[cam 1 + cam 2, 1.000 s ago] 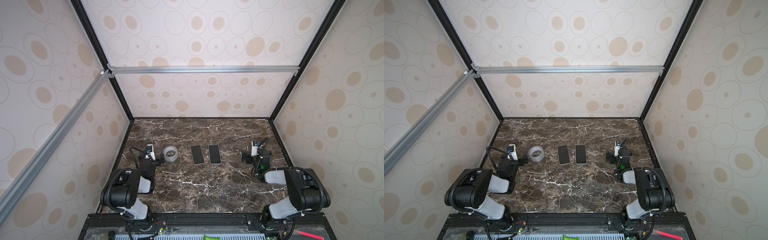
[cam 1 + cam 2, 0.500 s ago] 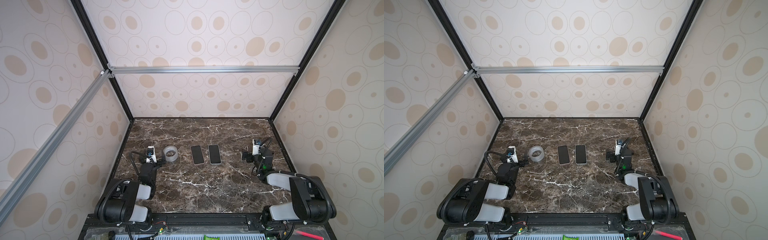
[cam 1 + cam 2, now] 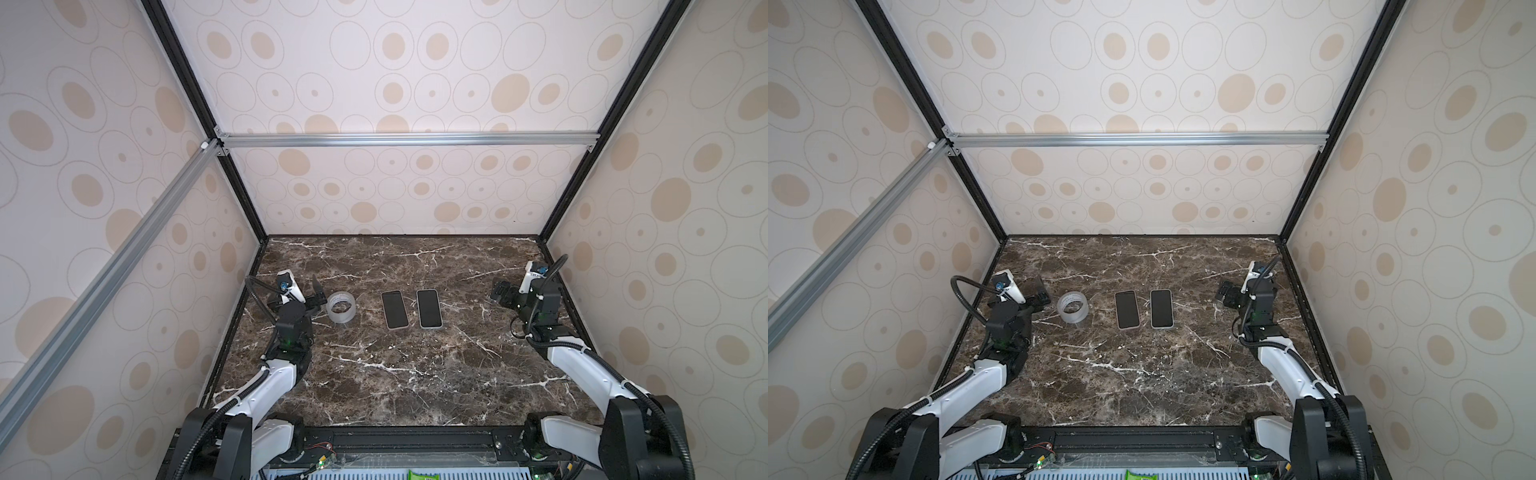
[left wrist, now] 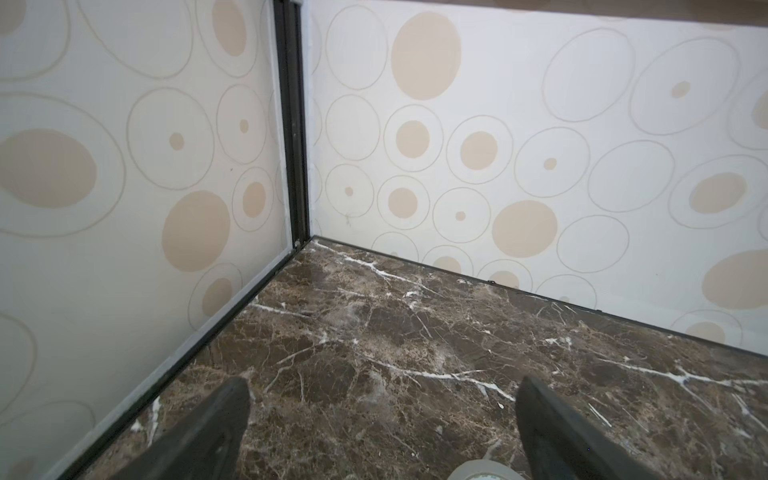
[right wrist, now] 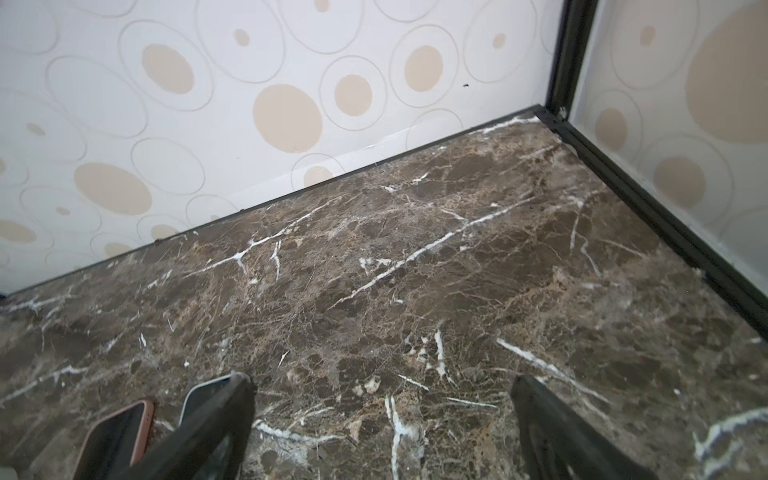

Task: Take the phone out of the phone case
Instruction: Pick up the phone from the center of the table.

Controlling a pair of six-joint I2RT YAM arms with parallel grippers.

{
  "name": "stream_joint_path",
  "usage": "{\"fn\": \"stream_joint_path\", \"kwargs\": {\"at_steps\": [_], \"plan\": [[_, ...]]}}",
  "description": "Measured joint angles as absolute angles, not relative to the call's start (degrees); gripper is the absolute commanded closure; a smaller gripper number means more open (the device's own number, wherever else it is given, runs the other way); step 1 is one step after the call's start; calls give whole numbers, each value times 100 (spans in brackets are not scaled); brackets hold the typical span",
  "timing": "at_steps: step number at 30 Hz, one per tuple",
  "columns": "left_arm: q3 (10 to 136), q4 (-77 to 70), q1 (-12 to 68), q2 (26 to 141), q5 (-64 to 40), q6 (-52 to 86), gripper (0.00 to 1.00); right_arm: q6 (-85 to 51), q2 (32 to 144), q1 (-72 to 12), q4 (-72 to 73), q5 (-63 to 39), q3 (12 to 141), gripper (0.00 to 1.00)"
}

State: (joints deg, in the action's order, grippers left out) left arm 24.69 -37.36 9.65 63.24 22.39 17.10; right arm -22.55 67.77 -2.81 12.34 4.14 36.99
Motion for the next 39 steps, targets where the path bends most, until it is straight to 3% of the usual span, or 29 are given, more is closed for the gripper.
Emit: {"fn": "stream_joint_path", "kwargs": {"at_steps": [3, 5, 11, 20, 28, 32, 37, 39], "plan": [[2825, -2842, 965, 6287, 2349, 2429, 1, -2805, 6770, -281, 727, 534, 3863, 0], [2967, -2447, 965, 6283, 2191, 2735, 1, -3092, 6794, -281, 316, 561, 3948, 5], [3413, -1745, 1258, 6558, 1424, 3208, 1, -3223, 7389, -342, -475, -198, 4532, 10], [3968, -1448, 2294, 7220, 532, 3400, 1, -3015, 8396, -1872, -1577, -108, 5621, 15], [3953, -1468, 2423, 7470, -69, 3815, 1, -2862, 9456, -3242, -2379, 276, 6812, 17], [3747, -1625, 2200, 7330, -362, 4036, 1, -2867, 10003, -3686, -2587, 309, 7332, 15], [3409, -1717, 1708, 7030, -631, 4287, 1, -2904, 10916, -4097, -2985, 427, 8305, 1], [3312, -1747, 1540, 6936, -735, 4370, 1, -2945, 11240, -4211, -3118, 462, 8643, 0]]}}
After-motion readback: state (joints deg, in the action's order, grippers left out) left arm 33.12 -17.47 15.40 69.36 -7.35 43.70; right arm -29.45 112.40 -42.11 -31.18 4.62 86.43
